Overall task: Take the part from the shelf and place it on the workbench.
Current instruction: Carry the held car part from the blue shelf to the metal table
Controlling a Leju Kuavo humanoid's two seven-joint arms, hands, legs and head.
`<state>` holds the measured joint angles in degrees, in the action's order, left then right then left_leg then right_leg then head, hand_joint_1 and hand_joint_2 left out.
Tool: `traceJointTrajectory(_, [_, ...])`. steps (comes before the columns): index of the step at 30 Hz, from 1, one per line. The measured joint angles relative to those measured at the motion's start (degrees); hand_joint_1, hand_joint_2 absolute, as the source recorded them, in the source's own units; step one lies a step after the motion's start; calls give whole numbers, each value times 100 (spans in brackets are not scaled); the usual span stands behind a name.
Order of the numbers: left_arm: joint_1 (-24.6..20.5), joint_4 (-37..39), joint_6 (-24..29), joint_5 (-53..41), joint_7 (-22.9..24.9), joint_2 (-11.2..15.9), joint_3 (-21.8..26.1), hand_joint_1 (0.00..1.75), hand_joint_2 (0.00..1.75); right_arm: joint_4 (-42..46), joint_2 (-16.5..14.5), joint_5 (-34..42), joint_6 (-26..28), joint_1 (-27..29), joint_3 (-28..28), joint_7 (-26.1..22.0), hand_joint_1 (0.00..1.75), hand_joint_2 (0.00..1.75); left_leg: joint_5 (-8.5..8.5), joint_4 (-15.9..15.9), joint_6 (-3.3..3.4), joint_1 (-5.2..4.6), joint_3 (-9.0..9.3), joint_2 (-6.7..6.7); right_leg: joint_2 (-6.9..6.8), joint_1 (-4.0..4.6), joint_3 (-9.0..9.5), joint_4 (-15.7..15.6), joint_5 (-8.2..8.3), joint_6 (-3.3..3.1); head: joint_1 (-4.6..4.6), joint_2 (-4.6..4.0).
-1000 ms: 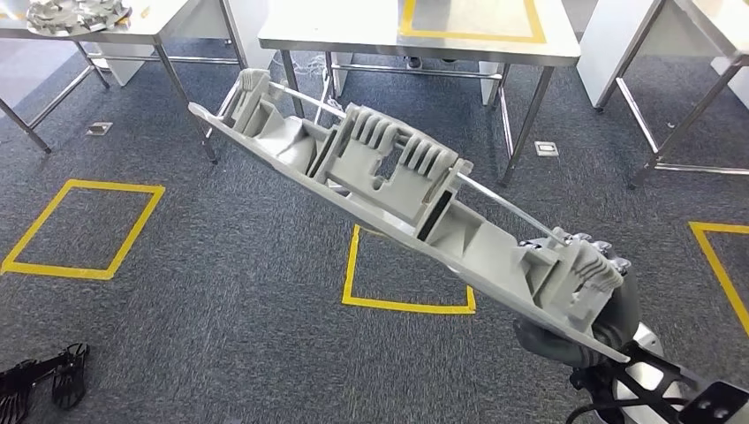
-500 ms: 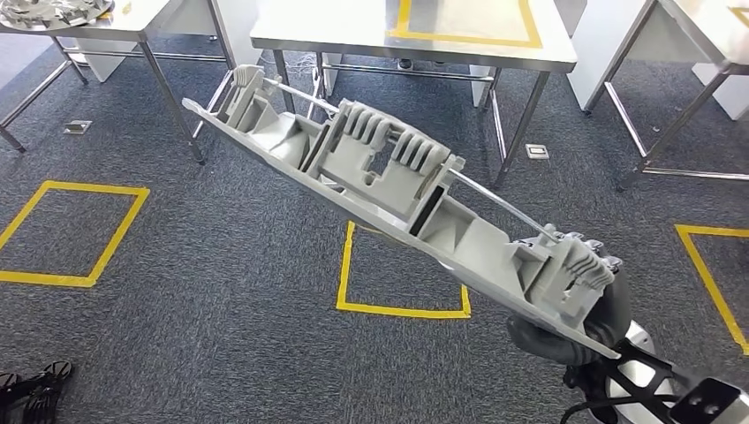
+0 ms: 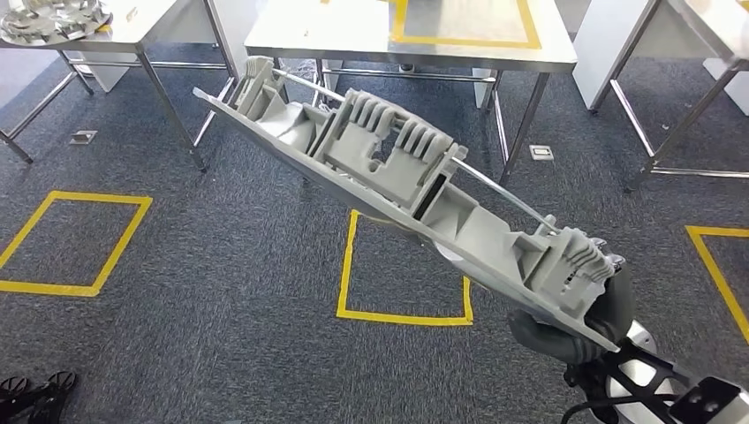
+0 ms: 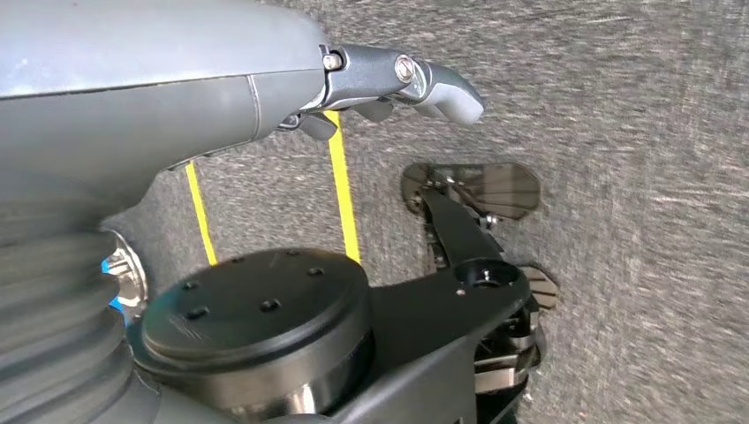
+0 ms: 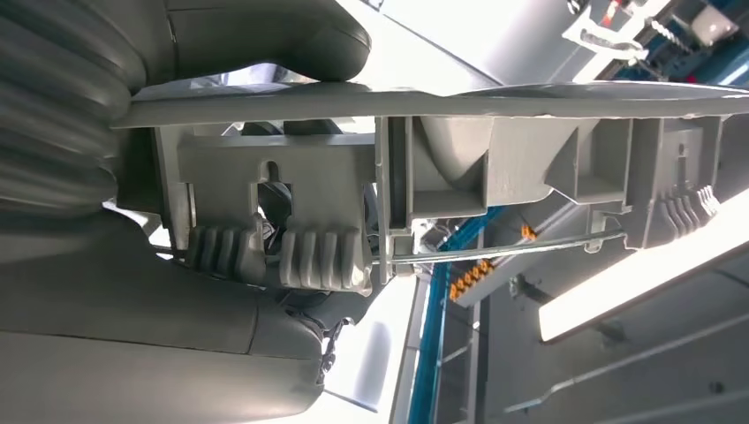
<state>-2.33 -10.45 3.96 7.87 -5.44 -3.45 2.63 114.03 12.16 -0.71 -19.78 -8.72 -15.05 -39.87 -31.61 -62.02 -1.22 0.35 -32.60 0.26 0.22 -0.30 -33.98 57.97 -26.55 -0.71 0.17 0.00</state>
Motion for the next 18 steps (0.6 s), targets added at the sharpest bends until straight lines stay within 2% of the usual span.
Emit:
traceJointTrajectory(3, [15,2,4,0,15,0,1,0,175,0,-12,-8,15,5,-21,-3,175,175,-383,-1094,-43,17,-621,-6,-1,-3,105,-9,-95,-58,-39,0])
traceJointTrajectory(4, [26,4,6,0,22,1,1,0,175,-1,-15,-12,17,8,-36,-2,175,175,-371,-1292,-49,18,-774,-5,8,-1,148,-9,-132,-58,-43,0])
traceJointTrajectory(5, [36,6,9,0,26,2,2,0,175,-4,-16,-12,17,7,-51,0,175,175,-240,-1270,-48,18,-824,-5,19,0,201,-9,-173,-52,-49,0])
traceJointTrajectory(6, [40,8,13,0,26,4,3,0,175,-10,-16,-5,16,1,-67,1,175,175,-9,-1032,-39,18,-769,-6,28,0,264,-8,-217,-42,-53,0])
traceJointTrajectory(7, [42,9,17,0,25,7,4,0,175,-18,-16,6,13,-13,-79,1,175,175,269,-646,-22,18,-638,-7,34,-1,328,-8,-266,-26,-57,0])
traceJointTrajectory(8, [42,13,22,0,22,10,7,0,175,-26,-16,20,7,-36,-89,-1,175,175,467,-262,1,10,-489,-11,37,12,378,-1,-318,-2,-62,0])
traceJointTrajectory(9, [38,17,27,0,18,12,10,0,175,-34,-16,33,-1,-66,-97,-2,175,175,577,26,32,6,-369,-14,43,22,413,4,-363,25,-65,0])
traceJointTrajectory(10, [36,21,32,0,15,13,14,0,175,-41,-16,44,-8,-99,-104,-2,175,175,603,193,68,-2,-298,-17,49,32,435,2,-397,57,-63,0])
traceJointTrajectory(11, [34,24,37,0,13,12,21,0,175,-50,-16,56,-13,-127,-112,-3,175,175,559,249,108,-11,-269,-20,55,42,447,16,-410,94,-62,0])
traceJointTrajectory(14, [33,22,46,0,10,3,45,0,175,-75,-14,83,-13,-175,-127,3,175,175,490,292,227,11,-181,-32,44,29,437,169,-452,180,-46,0])
traceJointTrajectory(15, [30,21,50,0,9,3,50,0,175,-79,-13,88,-11,-188,-130,3,175,175,467,301,258,23,-139,-36,33,21,332,364,-526,207,-34,0])
traceJointTrajectory(16, [27,20,53,0,9,6,53,0,175,-80,-10,92,-11,-199,-132,1,175,175,439,309,278,29,-109,-36,22,10,149,663,-638,231,-21,0])
traceJointTrajectory(18, [26,20,56,0,9,13,56,0,175,-81,-6,102,-9,-206,-138,-4,175,175,368,309,290,29,-53,-37,17,-6,-353,1380,-886,270,-3,0])
